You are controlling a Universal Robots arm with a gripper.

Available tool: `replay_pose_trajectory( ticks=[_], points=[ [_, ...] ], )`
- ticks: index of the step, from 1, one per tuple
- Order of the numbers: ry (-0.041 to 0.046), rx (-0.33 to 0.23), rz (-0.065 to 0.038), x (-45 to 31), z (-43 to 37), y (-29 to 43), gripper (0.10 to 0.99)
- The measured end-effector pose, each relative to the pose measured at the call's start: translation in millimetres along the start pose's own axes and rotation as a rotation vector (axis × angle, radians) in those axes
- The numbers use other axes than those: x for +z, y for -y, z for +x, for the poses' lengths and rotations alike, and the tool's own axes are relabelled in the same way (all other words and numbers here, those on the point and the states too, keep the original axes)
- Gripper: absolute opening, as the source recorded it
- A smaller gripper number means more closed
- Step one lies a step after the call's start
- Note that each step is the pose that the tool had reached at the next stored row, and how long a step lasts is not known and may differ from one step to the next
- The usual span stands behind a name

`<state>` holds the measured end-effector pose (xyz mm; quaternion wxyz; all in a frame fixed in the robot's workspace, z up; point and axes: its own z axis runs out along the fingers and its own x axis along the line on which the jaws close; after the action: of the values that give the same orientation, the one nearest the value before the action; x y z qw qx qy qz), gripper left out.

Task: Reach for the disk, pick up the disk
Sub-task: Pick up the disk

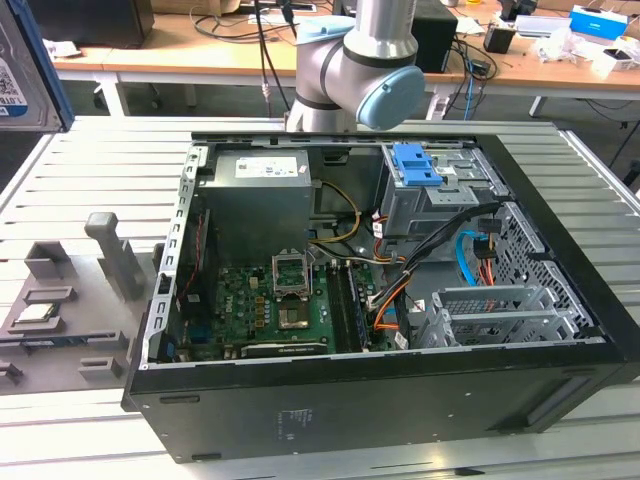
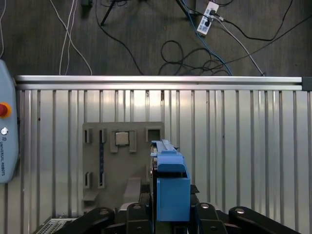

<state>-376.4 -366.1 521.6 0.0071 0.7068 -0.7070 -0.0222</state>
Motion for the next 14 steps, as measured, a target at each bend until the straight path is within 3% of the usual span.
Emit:
replay_pose_trajectory(
  ticks=[6,14],
  points=[
    [0.0000,0.000,0.000,-12.0,-0.3,-0.2,0.365],
    [0.0002,0.000,0.000,-12.9,-0.2,1.0,0.365]
  ],
)
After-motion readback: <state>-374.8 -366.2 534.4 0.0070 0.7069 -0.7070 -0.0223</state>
